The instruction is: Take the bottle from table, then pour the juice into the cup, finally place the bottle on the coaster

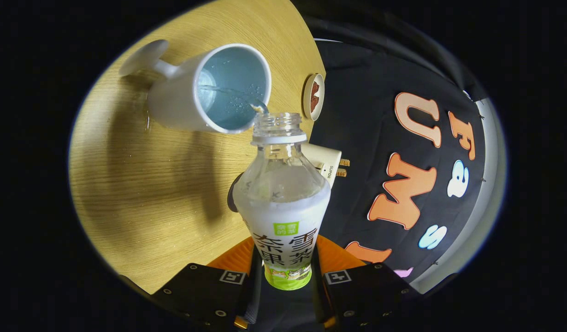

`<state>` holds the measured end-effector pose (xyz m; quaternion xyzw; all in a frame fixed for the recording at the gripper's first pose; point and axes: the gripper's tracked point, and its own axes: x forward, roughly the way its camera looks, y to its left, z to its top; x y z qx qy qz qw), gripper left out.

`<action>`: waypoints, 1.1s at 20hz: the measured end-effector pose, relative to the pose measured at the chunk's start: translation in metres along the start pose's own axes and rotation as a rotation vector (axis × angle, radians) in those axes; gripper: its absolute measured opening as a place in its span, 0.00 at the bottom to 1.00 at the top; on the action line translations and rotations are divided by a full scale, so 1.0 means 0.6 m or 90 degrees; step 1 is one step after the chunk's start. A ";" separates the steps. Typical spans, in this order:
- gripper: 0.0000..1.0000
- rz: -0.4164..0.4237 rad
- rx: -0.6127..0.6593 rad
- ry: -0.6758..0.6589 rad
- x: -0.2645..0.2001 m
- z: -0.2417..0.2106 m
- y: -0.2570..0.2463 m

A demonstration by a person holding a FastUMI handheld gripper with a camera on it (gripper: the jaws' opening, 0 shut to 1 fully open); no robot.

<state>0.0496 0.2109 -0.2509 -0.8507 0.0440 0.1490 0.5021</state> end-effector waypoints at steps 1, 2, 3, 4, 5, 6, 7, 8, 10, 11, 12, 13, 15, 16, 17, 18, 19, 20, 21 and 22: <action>0.48 0.000 -0.002 0.001 -0.001 0.000 0.000; 0.48 0.001 -0.002 0.001 0.000 0.002 0.001; 0.47 0.001 -0.003 0.000 0.001 0.002 0.000; 0.47 0.002 -0.005 -0.001 0.001 0.002 0.000; 0.48 0.002 -0.008 -0.002 0.001 0.004 0.000; 0.48 0.003 -0.009 -0.002 0.000 0.005 0.000; 0.48 0.005 -0.010 -0.002 0.000 0.004 0.001; 0.48 0.006 -0.012 -0.002 -0.001 0.004 0.002; 0.48 0.009 -0.017 -0.004 -0.001 0.006 0.002; 0.48 0.012 -0.021 -0.003 0.001 0.005 0.005; 0.48 0.012 -0.024 -0.004 0.003 0.006 0.003; 0.48 0.012 -0.025 -0.005 0.002 0.007 0.002; 0.47 0.012 -0.031 -0.008 0.003 0.009 0.002; 0.47 0.013 -0.034 -0.008 0.004 0.011 0.002; 0.48 0.014 -0.037 -0.009 0.005 0.012 0.002; 0.48 0.016 -0.038 -0.008 0.007 0.013 0.002; 0.47 0.018 -0.040 -0.008 0.006 0.014 0.002; 0.48 0.019 -0.042 -0.008 0.008 0.016 0.003; 0.48 0.022 -0.045 -0.008 0.007 0.016 0.003; 0.48 0.025 -0.049 -0.008 0.006 0.017 0.006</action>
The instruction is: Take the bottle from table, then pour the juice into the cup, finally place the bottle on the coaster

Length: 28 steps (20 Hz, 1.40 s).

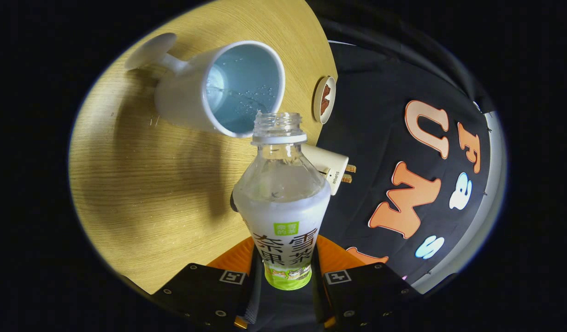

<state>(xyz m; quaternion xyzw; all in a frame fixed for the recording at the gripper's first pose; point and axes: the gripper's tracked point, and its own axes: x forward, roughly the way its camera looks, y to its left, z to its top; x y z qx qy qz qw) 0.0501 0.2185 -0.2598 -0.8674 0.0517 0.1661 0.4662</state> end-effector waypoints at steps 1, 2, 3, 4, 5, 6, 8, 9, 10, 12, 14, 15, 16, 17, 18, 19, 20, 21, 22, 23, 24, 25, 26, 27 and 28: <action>0.48 0.001 -0.005 0.000 -0.002 0.001 -0.001; 0.48 0.004 -0.009 0.001 -0.002 0.002 0.000; 0.47 0.006 -0.012 0.002 -0.003 0.002 -0.001; 0.47 0.007 -0.014 0.002 -0.002 0.002 -0.002; 0.47 0.007 -0.016 0.002 -0.004 0.003 -0.006; 0.48 0.006 -0.020 0.003 -0.005 0.004 -0.009; 0.47 0.004 -0.029 0.005 -0.003 0.002 -0.016; 0.48 0.003 -0.035 0.007 -0.003 0.002 -0.019; 0.47 0.002 -0.042 0.008 -0.003 0.002 -0.022; 0.47 0.000 -0.057 0.003 -0.002 0.006 -0.028; 0.47 -0.002 -0.072 0.000 0.000 0.004 -0.031; 0.47 -0.001 -0.075 -0.001 -0.001 0.004 -0.031; 0.47 0.000 -0.079 -0.001 -0.001 0.002 -0.031; 0.47 -0.002 -0.082 -0.001 -0.002 0.001 -0.033; 0.47 -0.002 -0.083 -0.001 -0.003 -0.001 -0.036; 0.47 -0.004 -0.082 0.000 -0.006 -0.002 -0.039; 0.47 -0.005 -0.083 -0.001 -0.008 -0.001 -0.041; 0.47 -0.014 -0.087 -0.001 -0.008 -0.001 -0.046; 0.48 -0.015 -0.089 -0.001 -0.008 -0.001 -0.047; 0.47 -0.013 -0.090 -0.001 -0.008 -0.002 -0.045; 0.47 -0.014 -0.093 -0.001 -0.010 -0.002 -0.048; 0.47 -0.015 -0.096 -0.002 -0.012 0.000 -0.050; 0.47 -0.017 -0.098 -0.002 -0.011 -0.002 -0.053; 0.47 -0.017 -0.099 -0.002 -0.011 -0.002 -0.056; 0.47 -0.018 -0.100 -0.001 -0.011 -0.003 -0.058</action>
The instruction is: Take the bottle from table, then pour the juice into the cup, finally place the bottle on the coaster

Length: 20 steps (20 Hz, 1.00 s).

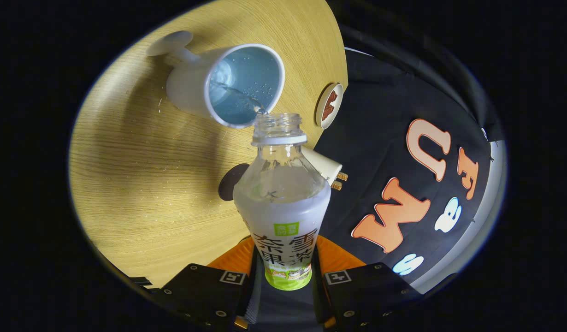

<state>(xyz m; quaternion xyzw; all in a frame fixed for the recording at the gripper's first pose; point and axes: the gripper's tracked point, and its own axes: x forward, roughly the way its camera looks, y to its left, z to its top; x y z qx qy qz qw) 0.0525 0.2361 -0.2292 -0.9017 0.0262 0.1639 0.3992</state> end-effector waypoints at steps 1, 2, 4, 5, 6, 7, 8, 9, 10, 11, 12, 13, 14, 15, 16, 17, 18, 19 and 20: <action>0.47 0.000 -0.002 0.000 0.000 0.000 -0.002; 0.47 0.001 -0.005 -0.001 0.000 0.001 -0.002; 0.47 0.002 -0.012 -0.004 -0.001 0.006 -0.003; 0.47 0.004 -0.016 -0.005 0.000 0.008 -0.002; 0.47 0.005 -0.020 -0.006 -0.001 0.008 -0.003; 0.47 0.005 -0.023 -0.007 -0.002 0.008 -0.003; 0.47 0.006 -0.025 -0.006 -0.001 0.008 -0.003; 0.47 0.007 -0.028 -0.007 -0.002 0.009 -0.002; 0.47 0.007 -0.031 -0.007 -0.002 0.009 -0.003; 0.47 0.008 -0.034 -0.008 -0.002 0.008 -0.003; 0.47 0.011 -0.036 -0.008 -0.001 0.008 -0.002; 0.47 0.013 -0.037 -0.008 -0.001 0.008 0.000; 0.47 0.013 -0.037 -0.007 -0.003 0.006 -0.001; 0.47 0.014 -0.038 -0.007 -0.004 0.005 -0.001; 0.47 0.014 -0.040 -0.006 -0.001 0.004 -0.003; 0.47 0.015 -0.041 -0.006 0.000 0.005 -0.004; 0.47 0.014 -0.042 -0.006 0.000 0.006 -0.006; 0.47 0.014 -0.042 -0.007 -0.002 0.007 -0.007; 0.47 0.015 -0.041 -0.007 -0.002 0.007 -0.008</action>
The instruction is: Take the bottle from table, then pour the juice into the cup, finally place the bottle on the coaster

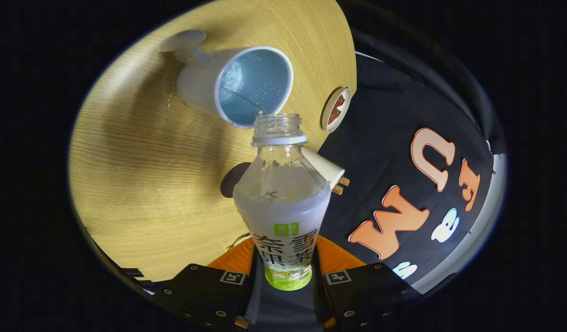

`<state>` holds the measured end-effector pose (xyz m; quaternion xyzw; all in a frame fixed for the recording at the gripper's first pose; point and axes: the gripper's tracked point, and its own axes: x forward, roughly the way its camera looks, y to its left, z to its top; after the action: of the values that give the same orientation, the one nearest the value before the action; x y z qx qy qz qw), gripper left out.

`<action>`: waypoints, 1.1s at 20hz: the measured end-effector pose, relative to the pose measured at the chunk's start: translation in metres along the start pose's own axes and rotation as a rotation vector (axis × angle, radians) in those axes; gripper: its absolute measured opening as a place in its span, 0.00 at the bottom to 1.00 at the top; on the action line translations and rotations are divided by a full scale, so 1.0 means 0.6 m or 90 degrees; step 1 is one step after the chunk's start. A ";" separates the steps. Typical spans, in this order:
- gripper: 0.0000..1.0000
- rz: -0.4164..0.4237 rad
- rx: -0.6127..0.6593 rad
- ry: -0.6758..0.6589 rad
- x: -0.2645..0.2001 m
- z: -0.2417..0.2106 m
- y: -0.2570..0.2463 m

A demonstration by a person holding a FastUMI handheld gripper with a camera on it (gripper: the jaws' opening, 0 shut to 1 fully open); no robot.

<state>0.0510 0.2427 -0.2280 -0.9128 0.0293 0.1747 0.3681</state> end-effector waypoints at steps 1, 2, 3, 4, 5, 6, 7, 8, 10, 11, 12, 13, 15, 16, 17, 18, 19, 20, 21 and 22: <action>0.47 0.001 0.001 -0.001 -0.001 0.001 -0.002; 0.47 0.002 0.000 -0.002 0.002 0.002 -0.003; 0.47 0.002 -0.002 -0.001 0.003 0.002 -0.004; 0.47 0.002 -0.005 -0.001 0.004 0.003 -0.005; 0.47 0.001 -0.008 0.000 0.005 0.002 -0.007; 0.47 -0.001 -0.010 0.001 0.005 0.002 -0.007; 0.47 0.000 -0.010 -0.001 0.005 0.004 -0.008; 0.47 0.001 -0.012 -0.001 0.007 0.003 -0.007; 0.47 0.002 -0.017 -0.005 0.007 0.009 -0.007; 0.47 0.004 -0.017 -0.007 0.007 0.011 -0.006; 0.47 0.003 -0.017 -0.006 0.008 0.010 -0.007; 0.47 0.005 -0.011 -0.006 0.008 0.010 -0.007; 0.47 0.006 0.012 -0.004 0.009 0.008 -0.008; 0.48 0.005 0.025 -0.002 0.009 0.009 -0.009; 0.47 0.005 0.042 -0.008 0.005 0.013 -0.010; 0.48 0.012 0.062 -0.013 0.007 0.017 -0.005; 0.47 0.020 0.082 -0.014 0.007 0.018 0.001; 0.47 0.025 0.099 -0.016 0.006 0.022 0.005; 0.48 0.032 0.119 -0.017 0.003 0.024 0.012; 0.48 0.040 0.146 -0.021 0.002 0.026 0.017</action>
<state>0.0455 0.2458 -0.2454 -0.8605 0.0715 0.1965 0.4645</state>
